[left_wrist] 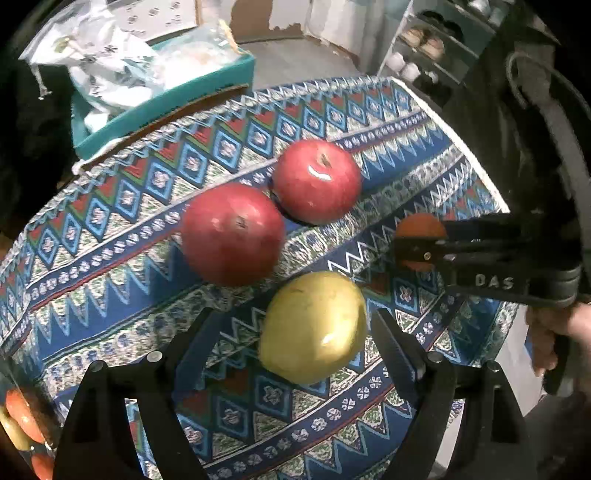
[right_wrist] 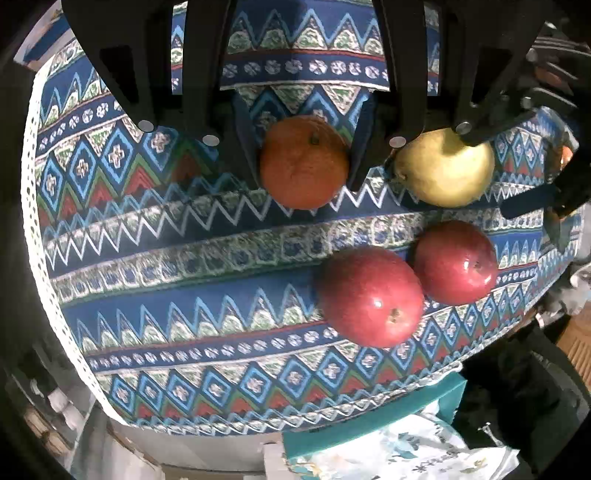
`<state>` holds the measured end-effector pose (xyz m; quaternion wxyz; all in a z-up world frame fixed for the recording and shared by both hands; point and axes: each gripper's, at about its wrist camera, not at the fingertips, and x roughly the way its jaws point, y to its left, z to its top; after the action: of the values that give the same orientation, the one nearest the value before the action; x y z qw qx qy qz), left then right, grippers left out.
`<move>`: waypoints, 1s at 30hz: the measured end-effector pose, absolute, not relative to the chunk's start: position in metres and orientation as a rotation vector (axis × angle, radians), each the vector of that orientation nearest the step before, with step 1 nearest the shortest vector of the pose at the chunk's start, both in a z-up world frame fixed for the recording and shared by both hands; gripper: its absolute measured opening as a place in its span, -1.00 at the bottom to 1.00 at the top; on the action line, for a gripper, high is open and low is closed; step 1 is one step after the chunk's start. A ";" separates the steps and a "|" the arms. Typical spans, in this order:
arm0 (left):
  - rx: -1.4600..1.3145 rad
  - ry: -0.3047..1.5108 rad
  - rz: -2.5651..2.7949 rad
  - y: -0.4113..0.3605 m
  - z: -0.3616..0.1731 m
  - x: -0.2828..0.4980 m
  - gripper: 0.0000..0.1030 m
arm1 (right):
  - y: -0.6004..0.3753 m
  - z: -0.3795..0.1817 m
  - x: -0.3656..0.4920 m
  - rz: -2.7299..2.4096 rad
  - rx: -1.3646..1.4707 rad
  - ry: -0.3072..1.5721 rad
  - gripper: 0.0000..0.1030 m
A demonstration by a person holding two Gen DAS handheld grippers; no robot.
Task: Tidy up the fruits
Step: 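Grasp the yellow pear with the left tool while the right tool grasps the small orange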
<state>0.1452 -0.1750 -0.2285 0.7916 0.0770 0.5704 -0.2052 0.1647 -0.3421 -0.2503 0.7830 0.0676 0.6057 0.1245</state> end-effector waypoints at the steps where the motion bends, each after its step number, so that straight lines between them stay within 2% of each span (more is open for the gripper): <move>1: 0.173 1.235 -0.441 -0.178 -0.232 0.145 0.65 | -0.343 -0.251 0.164 0.268 0.151 1.308 -0.10; 13: 0.120 1.309 -0.447 -0.184 -0.265 0.154 0.65 | -0.347 -0.249 0.157 0.275 0.153 1.300 -0.10; 16: 0.089 1.311 -0.468 -0.185 -0.268 0.154 0.40 | -0.344 -0.251 0.160 0.272 0.155 1.302 -0.10; 30: 0.078 1.266 -0.414 -0.164 -0.253 0.139 0.35 | -0.335 -0.231 0.156 0.282 0.118 1.259 -0.10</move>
<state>0.1393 -0.1635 -0.2533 0.7857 0.0362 0.5869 -0.1920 0.1564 -0.3349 -0.2310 0.7974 0.0549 0.5864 0.1314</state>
